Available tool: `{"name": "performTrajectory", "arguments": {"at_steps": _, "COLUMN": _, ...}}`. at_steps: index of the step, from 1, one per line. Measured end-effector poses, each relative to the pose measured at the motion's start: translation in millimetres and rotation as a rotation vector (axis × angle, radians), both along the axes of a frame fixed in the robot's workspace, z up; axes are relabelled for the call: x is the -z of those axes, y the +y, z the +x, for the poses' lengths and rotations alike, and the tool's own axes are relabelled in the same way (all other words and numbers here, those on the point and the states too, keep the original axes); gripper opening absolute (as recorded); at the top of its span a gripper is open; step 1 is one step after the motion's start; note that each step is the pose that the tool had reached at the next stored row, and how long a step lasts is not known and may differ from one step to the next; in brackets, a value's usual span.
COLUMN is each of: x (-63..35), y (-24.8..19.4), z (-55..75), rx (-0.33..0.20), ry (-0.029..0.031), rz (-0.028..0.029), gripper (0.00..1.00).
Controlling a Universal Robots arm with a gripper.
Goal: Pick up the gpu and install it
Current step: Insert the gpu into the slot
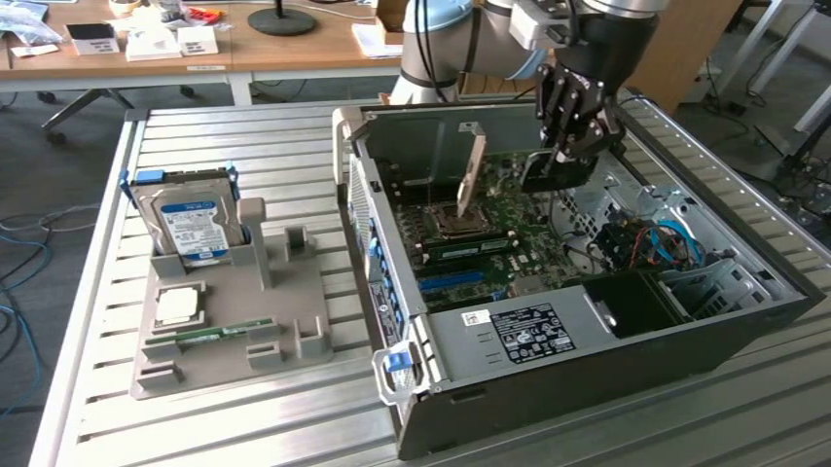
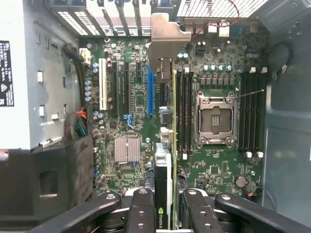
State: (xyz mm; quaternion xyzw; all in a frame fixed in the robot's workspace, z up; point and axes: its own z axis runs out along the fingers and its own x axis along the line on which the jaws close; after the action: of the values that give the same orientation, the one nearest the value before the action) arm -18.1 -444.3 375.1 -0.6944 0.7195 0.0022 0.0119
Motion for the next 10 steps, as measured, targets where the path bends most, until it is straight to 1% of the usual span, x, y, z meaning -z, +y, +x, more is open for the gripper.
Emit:
{"name": "performTrajectory", "arguments": {"at_steps": 5, "x": 6.9, "y": 0.0, "z": -5.0, "rx": 0.016, "ry": 0.0, "rz": -0.001, "gripper": 0.27}}
{"name": "performTrajectory", "arguments": {"at_steps": 10, "x": 12.7, "y": 0.0, "z": -14.0, "rx": 0.028, "ry": 0.0, "rz": -0.0015, "gripper": 0.27}}
